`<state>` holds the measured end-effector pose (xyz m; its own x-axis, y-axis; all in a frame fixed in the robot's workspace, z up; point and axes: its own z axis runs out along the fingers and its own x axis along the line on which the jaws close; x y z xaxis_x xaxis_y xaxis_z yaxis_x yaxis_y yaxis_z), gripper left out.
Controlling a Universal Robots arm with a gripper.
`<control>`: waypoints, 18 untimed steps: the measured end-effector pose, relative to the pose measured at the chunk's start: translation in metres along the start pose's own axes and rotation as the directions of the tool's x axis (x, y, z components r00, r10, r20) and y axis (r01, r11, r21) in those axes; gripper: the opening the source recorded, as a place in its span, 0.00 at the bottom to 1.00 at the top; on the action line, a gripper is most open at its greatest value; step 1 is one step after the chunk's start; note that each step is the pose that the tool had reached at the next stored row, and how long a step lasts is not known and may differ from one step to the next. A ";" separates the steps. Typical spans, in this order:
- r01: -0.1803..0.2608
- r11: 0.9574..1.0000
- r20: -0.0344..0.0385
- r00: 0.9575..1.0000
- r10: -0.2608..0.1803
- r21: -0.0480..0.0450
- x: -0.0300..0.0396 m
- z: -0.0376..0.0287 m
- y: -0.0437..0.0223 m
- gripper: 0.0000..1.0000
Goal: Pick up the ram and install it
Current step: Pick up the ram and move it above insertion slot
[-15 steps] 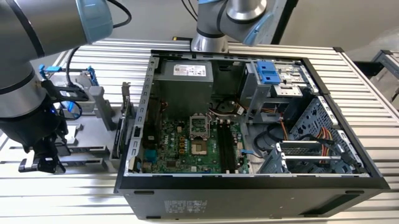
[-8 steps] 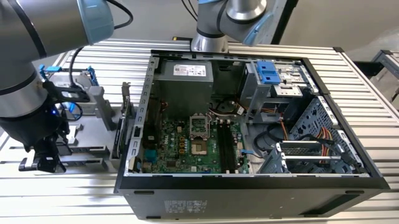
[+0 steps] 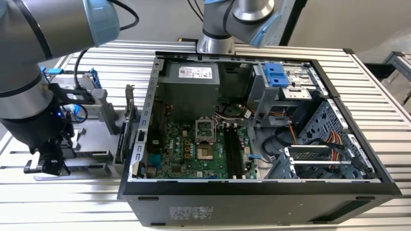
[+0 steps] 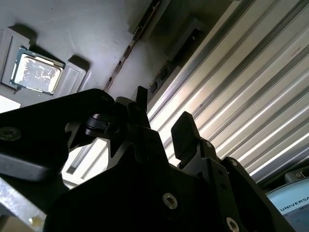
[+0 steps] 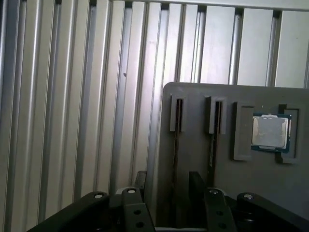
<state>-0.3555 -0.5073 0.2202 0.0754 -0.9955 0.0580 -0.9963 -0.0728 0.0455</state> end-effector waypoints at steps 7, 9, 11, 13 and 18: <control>-0.001 1.000 -0.004 1.000 0.001 -0.001 -0.0036 0.0040 -0.0007 1.00; -0.002 1.000 -0.005 1.000 0.002 -0.001 -0.0046 0.0054 -0.0008 1.00; -0.002 1.000 -0.005 1.000 0.002 -0.001 -0.0056 0.0068 -0.0011 1.00; -0.002 1.000 -0.005 1.000 0.002 -0.001 -0.0066 0.0081 -0.0014 1.00; -0.003 1.000 -0.005 1.000 0.003 -0.001 -0.0089 0.0115 -0.0021 1.00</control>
<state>-0.3545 -0.4990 0.2081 0.0727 -0.9954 0.0631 -0.9965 -0.0699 0.0460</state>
